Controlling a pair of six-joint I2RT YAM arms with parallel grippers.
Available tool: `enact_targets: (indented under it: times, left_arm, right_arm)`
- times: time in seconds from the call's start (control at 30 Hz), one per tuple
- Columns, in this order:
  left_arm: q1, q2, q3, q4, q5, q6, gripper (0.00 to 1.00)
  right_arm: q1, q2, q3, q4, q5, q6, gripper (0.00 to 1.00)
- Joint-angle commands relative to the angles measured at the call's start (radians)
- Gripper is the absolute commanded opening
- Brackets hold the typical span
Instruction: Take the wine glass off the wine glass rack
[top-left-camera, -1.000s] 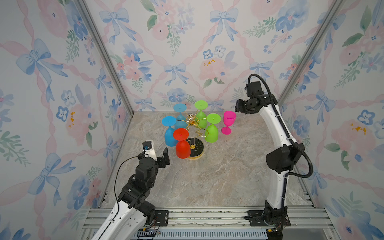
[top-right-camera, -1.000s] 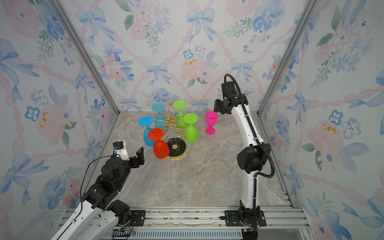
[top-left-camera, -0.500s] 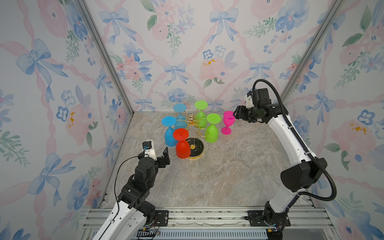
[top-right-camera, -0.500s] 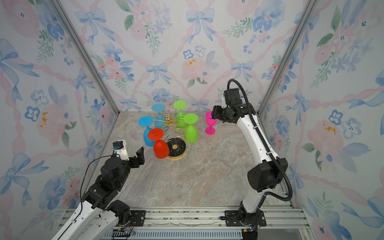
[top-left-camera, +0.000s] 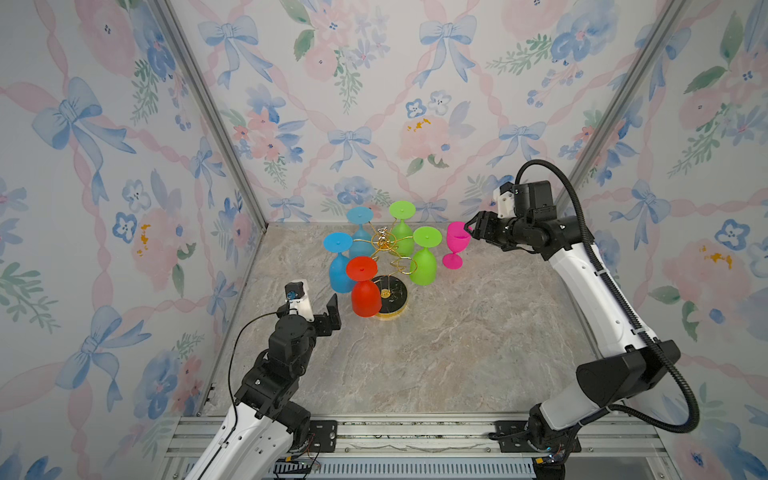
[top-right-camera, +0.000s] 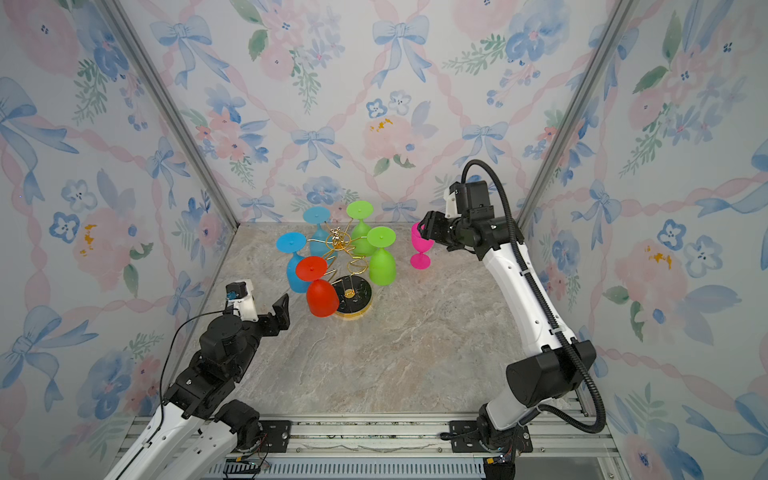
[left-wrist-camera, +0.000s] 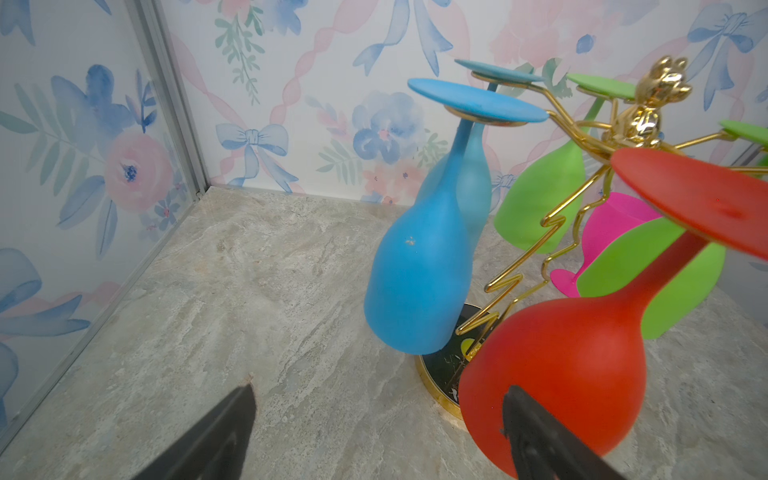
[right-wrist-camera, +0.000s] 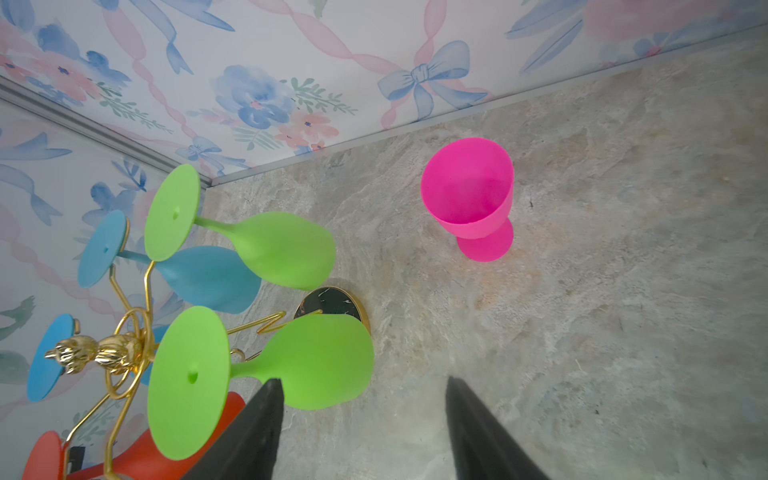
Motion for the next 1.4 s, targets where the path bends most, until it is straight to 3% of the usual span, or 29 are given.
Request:
enact_targets:
  times: [0.0, 0.43, 0.7, 1.37]
  left_arm:
    - [0.007, -0.003, -0.010, 0.019, -0.004, 0.010, 0.95]
    - [0.009, 0.001, -0.017, 0.018, -0.025, 0.010, 0.95]
    - [0.008, -0.009, -0.022, 0.018, -0.030, 0.008, 0.95]
    - [0.008, -0.017, -0.023, 0.017, -0.033, 0.010, 0.95]
  right_arm:
    - [0.011, -0.034, -0.046, 0.087, -0.105, 0.070, 0.63]
    - [0.007, -0.128, -0.241, 0.330, -0.278, 0.275, 0.54]
    - [0.021, -0.124, -0.310, 0.433, -0.345, 0.339, 0.51]
    - [0.048, -0.062, -0.347, 0.514, -0.379, 0.391, 0.41]
